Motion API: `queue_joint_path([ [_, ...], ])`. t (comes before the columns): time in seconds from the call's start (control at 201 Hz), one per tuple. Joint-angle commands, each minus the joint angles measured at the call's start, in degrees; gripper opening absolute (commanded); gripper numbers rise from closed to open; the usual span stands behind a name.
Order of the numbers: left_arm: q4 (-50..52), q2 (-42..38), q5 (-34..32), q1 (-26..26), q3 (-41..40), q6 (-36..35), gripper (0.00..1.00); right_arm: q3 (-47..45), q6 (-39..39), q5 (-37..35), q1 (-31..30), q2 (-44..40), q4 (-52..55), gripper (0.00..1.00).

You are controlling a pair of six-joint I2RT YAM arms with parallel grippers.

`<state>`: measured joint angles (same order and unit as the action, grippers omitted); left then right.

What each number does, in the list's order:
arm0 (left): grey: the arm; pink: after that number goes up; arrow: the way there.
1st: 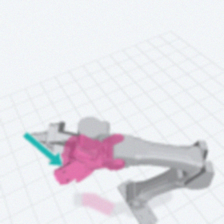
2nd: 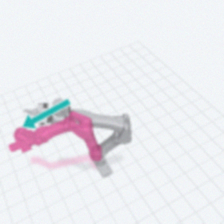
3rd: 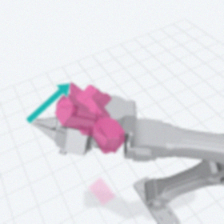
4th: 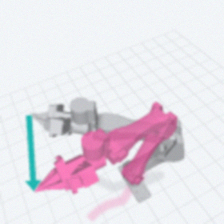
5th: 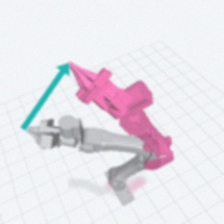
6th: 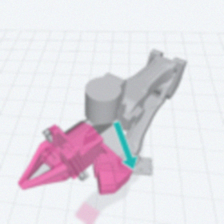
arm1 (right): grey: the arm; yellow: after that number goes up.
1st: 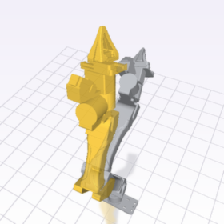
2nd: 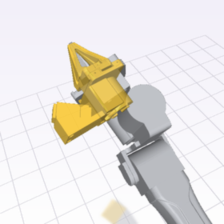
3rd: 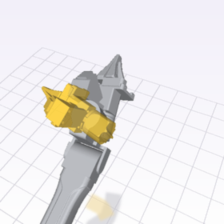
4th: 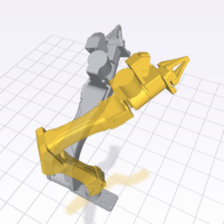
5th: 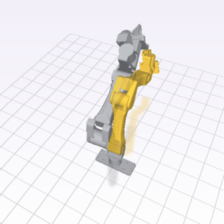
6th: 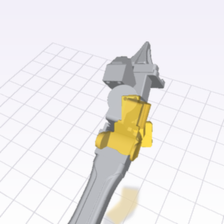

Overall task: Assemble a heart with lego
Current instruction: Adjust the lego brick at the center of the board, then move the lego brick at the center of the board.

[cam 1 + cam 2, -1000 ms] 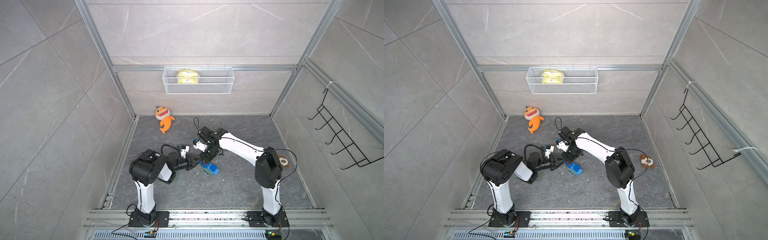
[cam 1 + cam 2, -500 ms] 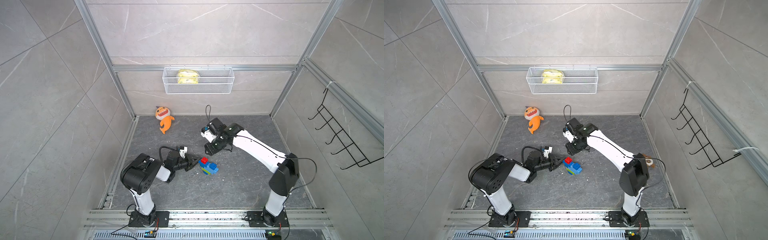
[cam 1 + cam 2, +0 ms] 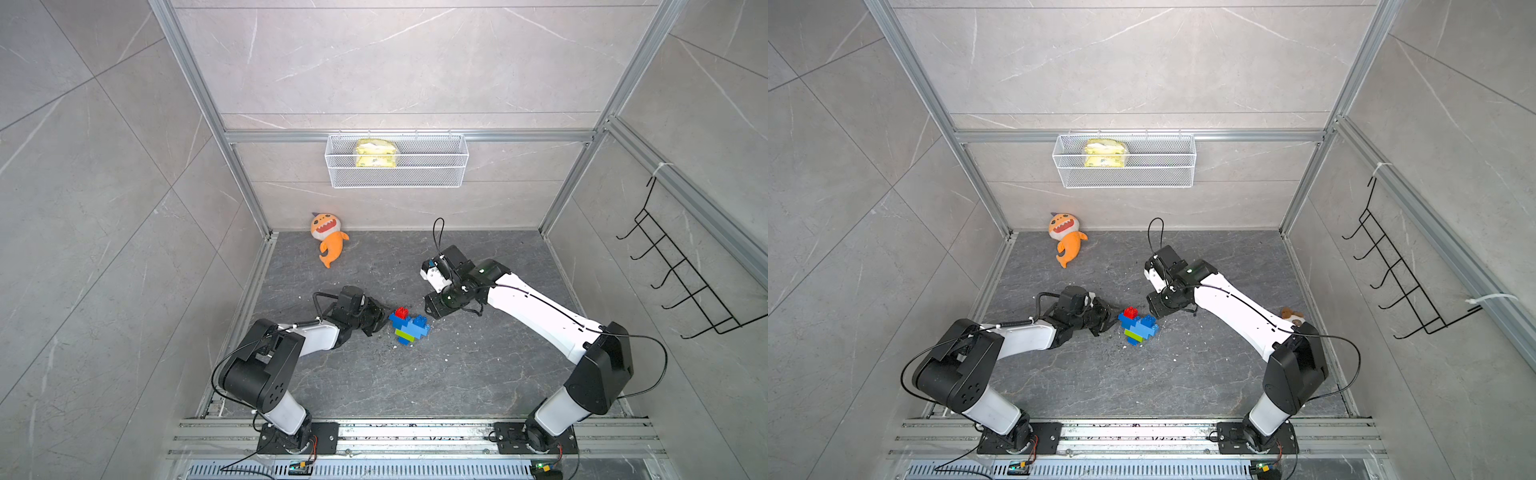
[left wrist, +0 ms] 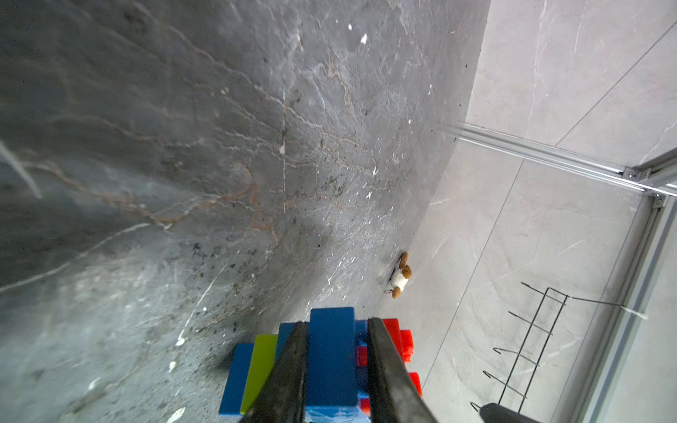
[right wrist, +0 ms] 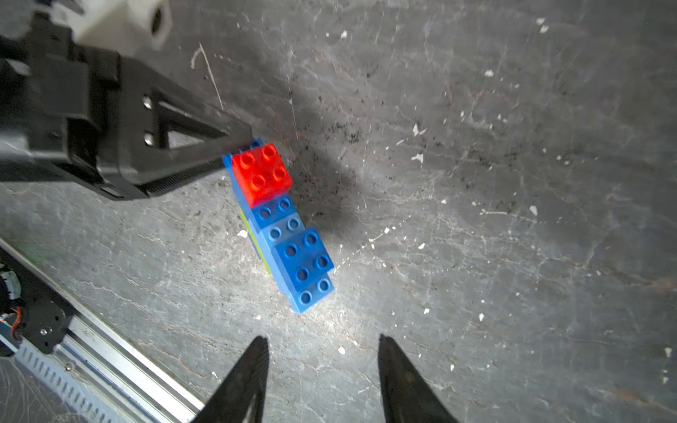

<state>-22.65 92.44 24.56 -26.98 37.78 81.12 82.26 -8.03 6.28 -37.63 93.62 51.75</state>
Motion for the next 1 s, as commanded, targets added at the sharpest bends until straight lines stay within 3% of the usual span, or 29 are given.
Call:
queue_joint_path([
  [0.0, 2.91, 2.46, -2.43, 0.44, 0.48, 2.29, 0.34, -2.98, -1.17, 1.99, 0.13, -2.71, -2.28, 0.51],
  [0.219, 2.32, 2.64, -3.63, 0.53, -0.25, 2.26, 0.47, -10.6, -3.13, 5.19, 0.28, -3.51, -6.33, 0.51],
  [0.379, 5.49, -0.4, -5.32, 0.92, -0.94, -0.54, 0.48, -16.46, -7.74, 11.79, 0.02, -1.95, -13.21, 0.49],
  [0.473, 7.92, -4.43, -8.61, 1.3, -2.94, -2.49, 0.48, -18.5, -9.87, 10.93, 0.05, 1.2, -17.12, 0.45],
  [0.698, 18.85, -18.83, -17.67, 2.38, -7.95, -8.98, 0.49, -14.7, -11.18, 8.62, 0.03, 10.54, -20.1, 0.24],
  [0.867, 25.5, -29.59, -22.16, 4.49, -12.75, -10.96, 0.51, -8.08, -9.56, 5.08, 0.19, 18.17, -19.06, 0.22],
  [0.992, 27.98, -32.41, -23.41, 4.9, -13.28, -12.57, 0.51, -0.58, -8.96, 3.58, 0.2, 22.7, -19.13, 0.22],
])
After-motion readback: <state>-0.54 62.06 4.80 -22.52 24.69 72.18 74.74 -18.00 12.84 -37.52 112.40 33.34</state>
